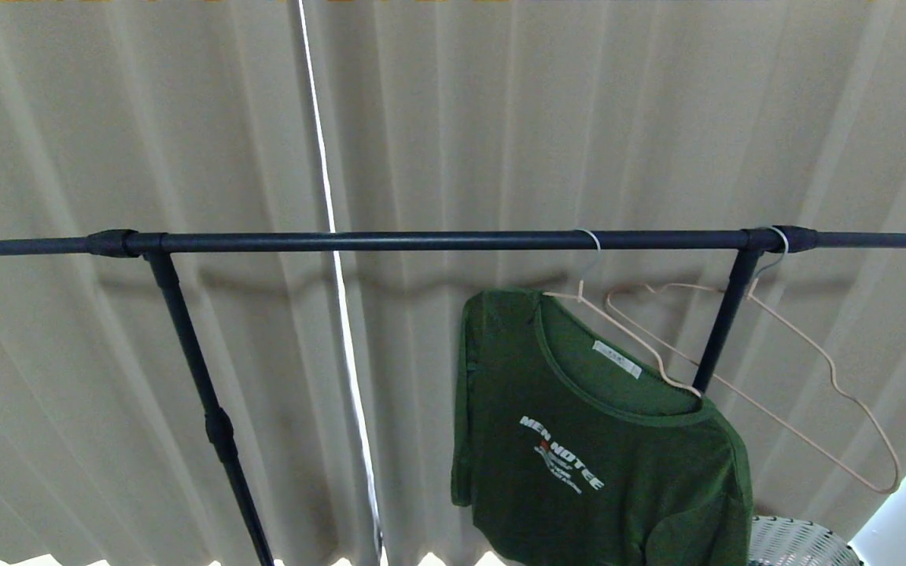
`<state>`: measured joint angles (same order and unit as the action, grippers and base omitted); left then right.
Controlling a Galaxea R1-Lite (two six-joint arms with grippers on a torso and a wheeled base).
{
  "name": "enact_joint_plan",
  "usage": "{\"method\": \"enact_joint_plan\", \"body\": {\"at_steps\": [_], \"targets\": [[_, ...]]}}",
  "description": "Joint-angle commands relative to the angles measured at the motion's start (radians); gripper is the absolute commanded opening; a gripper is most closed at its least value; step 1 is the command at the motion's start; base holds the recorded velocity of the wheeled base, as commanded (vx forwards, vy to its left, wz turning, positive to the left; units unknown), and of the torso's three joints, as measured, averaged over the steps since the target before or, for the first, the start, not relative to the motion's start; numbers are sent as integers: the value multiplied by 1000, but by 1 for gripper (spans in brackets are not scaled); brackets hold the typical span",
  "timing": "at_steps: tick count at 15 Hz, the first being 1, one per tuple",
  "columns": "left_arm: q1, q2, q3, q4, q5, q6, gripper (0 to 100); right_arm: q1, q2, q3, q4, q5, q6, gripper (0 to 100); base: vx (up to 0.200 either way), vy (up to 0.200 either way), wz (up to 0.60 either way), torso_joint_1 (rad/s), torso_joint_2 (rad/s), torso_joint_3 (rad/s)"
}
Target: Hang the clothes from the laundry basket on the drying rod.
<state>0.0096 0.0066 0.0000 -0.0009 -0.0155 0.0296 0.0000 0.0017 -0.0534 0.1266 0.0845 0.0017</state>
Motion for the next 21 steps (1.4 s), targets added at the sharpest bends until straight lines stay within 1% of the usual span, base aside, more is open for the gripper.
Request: {"method": "enact_joint_plan", "body": {"at_steps": [1,10,21], "targets": [[0,1,0,7,-17,1,100,0,-2,0,1,0,1,100,0,0,0,0,0,0],[0,1,0,5,-15,-7,100,0,-2,0,1,0,1,100,0,0,0,0,0,0],[1,1,0,5,-12,-13,100,0,-2,0,1,0,3,100,-200,0,0,1,1,1]]}}
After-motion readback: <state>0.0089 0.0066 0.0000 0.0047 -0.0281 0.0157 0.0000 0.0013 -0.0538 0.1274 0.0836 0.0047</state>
